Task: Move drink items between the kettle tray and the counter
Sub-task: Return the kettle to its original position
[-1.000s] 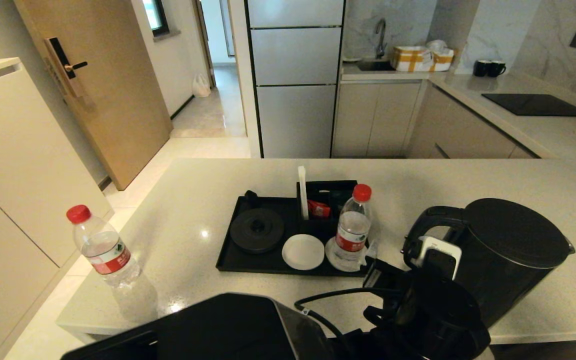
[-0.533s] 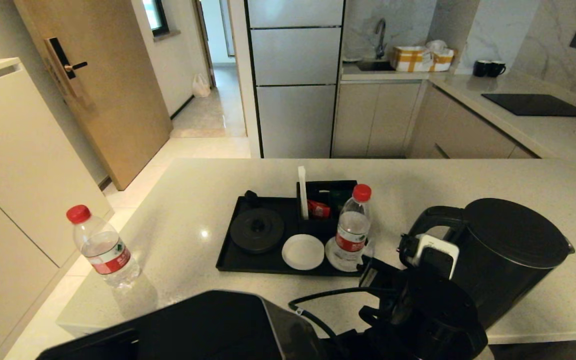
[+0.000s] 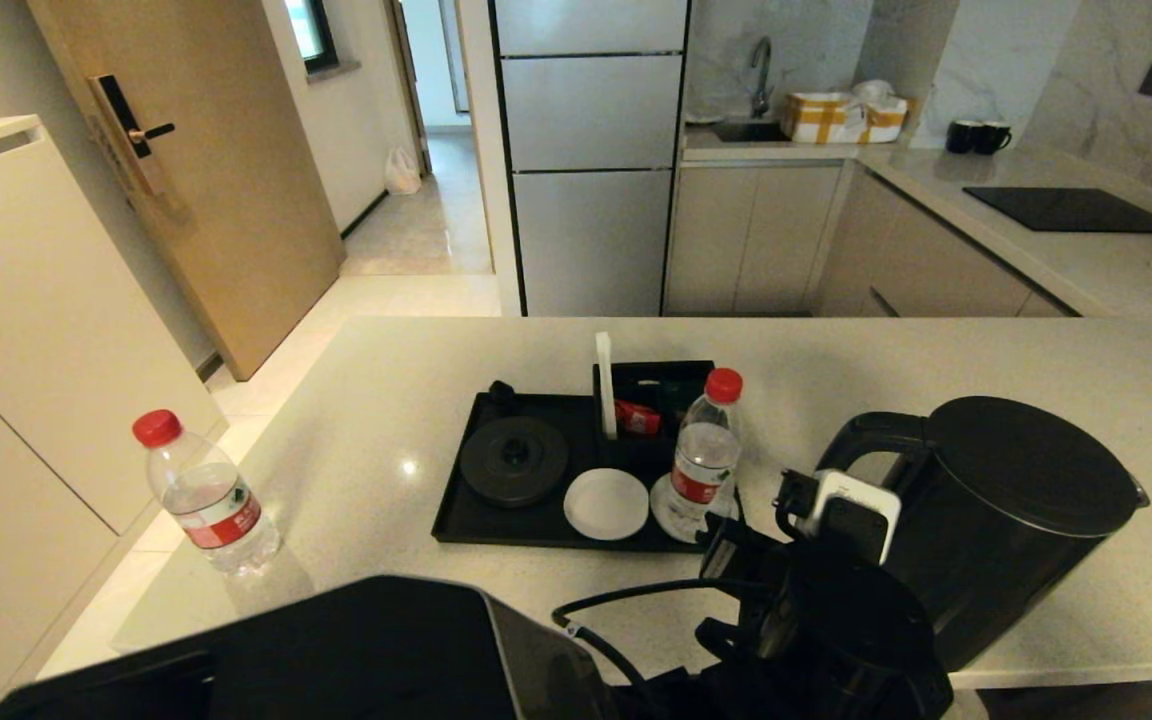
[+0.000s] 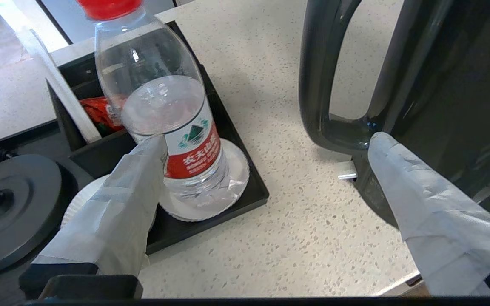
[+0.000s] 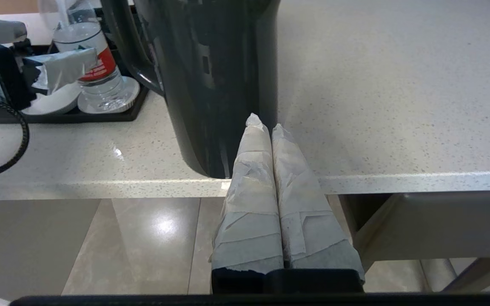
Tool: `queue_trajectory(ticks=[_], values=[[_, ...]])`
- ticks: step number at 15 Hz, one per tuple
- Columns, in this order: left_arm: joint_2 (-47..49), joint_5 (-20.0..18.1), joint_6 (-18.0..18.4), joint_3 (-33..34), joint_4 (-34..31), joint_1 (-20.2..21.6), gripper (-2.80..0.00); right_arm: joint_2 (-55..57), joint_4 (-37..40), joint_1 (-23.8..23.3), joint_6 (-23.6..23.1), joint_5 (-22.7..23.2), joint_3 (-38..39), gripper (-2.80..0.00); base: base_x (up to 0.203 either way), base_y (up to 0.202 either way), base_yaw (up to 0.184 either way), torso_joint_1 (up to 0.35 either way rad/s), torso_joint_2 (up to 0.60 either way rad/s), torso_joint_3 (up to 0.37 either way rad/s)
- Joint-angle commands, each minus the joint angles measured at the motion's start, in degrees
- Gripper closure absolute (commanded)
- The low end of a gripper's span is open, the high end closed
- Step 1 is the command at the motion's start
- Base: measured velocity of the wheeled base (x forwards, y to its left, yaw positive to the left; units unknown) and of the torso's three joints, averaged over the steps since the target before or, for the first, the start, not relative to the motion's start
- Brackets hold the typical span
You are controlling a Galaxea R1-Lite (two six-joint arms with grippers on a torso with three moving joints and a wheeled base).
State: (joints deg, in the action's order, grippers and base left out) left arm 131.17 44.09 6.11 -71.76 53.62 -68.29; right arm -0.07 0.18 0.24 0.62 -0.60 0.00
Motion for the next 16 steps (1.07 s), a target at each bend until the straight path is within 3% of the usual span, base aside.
queue_trajectory(ticks=[1, 12, 16], values=[[-1.76, 0.29, 0.0, 2.88, 1.08, 0.0, -2.8, -0.01, -0.01, 0.02, -0.01, -0.02, -0.09, 0.0, 0.0, 0.0, 0.0, 0.0, 0.0, 0.0], [-9.87, 2.88, -0.19, 11.11, 1.96, 0.39, -2.8, -0.01, -0.01, 0.02, -0.01, -0.02, 0.0, 0.0, 0.0, 0.0, 0.0, 0.0, 0.0, 0.0], [-16.22, 3.29, -0.2, 17.18, 2.53, 4.13, -2.8, -0.01, -0.01, 0.02, -0.01, -0.02, 0.0, 0.0, 0.0, 0.0, 0.0, 0.0, 0.0, 0.0]])
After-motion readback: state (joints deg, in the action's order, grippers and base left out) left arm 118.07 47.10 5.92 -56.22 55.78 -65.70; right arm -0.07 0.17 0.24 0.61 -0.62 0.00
